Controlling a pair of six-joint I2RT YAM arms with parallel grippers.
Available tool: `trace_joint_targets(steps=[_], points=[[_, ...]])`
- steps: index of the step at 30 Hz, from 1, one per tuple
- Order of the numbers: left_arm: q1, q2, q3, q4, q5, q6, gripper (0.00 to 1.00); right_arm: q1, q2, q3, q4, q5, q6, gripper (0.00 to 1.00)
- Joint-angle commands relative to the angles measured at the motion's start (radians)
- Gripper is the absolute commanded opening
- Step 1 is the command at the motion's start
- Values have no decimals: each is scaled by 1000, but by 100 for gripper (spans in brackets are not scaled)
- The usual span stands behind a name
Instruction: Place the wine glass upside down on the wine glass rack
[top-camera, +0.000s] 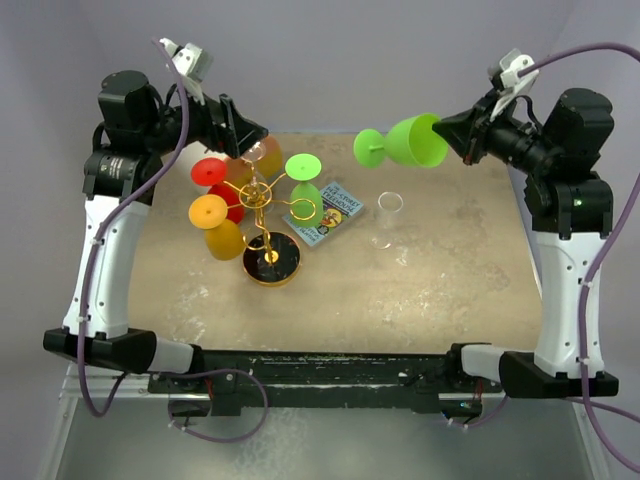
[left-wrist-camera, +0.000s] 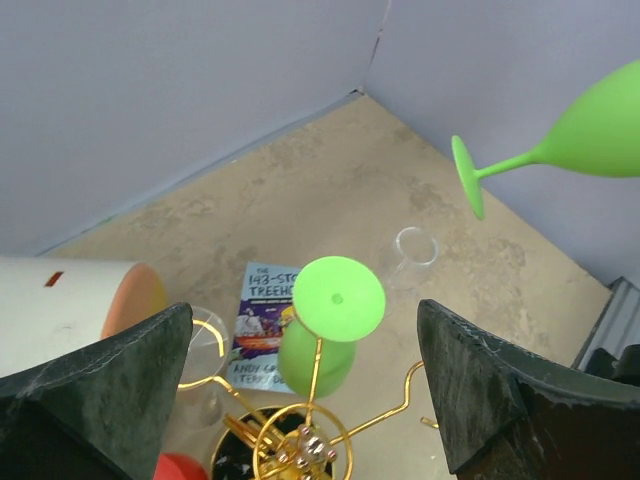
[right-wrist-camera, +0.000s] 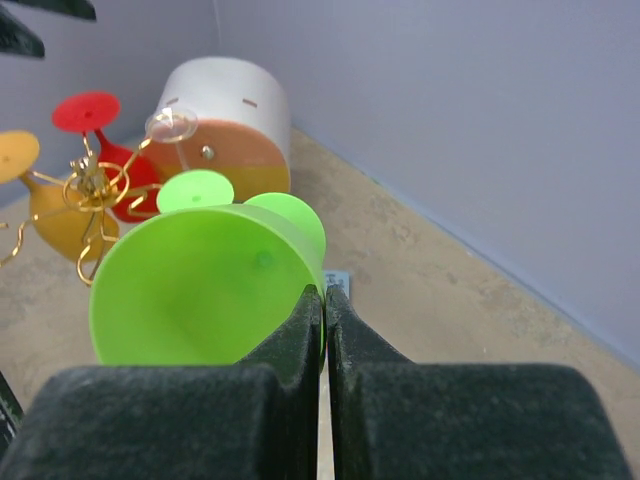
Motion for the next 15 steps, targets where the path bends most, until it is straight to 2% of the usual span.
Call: trace_joint_targets(steps=[1,8,15], points=[[-65,22,54,119,14,-130,95,-2,19,49,216,-57,194,0],[-146,71,64,166,-19,-212,94,13,60,60,392,-138,379,0],[-193,115,62,196,30,-317,89,104,94,80,363,-76,335,0]])
